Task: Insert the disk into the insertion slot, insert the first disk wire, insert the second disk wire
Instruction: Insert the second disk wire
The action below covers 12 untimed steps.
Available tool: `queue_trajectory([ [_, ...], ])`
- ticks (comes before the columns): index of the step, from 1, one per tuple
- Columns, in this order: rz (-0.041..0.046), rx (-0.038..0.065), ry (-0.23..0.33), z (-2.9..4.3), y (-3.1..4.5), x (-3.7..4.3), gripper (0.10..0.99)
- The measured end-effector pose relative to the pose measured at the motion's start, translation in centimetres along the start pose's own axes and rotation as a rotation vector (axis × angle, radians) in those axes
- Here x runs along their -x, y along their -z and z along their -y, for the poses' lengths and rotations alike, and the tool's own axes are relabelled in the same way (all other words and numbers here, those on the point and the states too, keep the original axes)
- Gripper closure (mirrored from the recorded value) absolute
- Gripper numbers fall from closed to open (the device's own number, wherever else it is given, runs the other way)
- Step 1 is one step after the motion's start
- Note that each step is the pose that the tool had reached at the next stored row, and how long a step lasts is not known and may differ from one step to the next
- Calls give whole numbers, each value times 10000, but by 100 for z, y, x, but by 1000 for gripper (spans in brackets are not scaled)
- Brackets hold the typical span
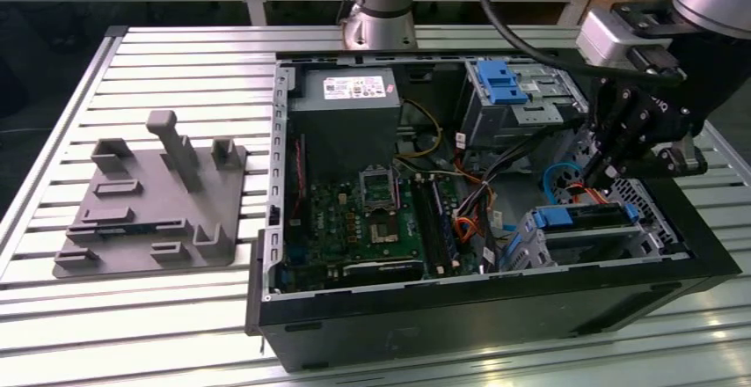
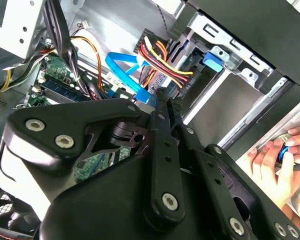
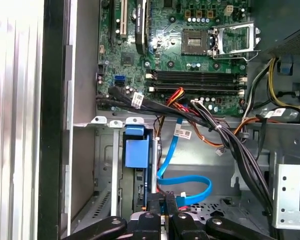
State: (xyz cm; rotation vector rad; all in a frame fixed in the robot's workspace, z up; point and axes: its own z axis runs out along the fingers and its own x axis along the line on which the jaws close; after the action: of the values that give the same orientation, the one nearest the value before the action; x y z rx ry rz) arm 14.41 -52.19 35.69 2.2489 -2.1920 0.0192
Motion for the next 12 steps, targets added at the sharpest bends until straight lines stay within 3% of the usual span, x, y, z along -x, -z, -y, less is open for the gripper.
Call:
queue_trajectory([
  [9,177,-68,-65,-4,-80,-126,925],
  [12,288,-73,-97,-5,-106,-156,925],
])
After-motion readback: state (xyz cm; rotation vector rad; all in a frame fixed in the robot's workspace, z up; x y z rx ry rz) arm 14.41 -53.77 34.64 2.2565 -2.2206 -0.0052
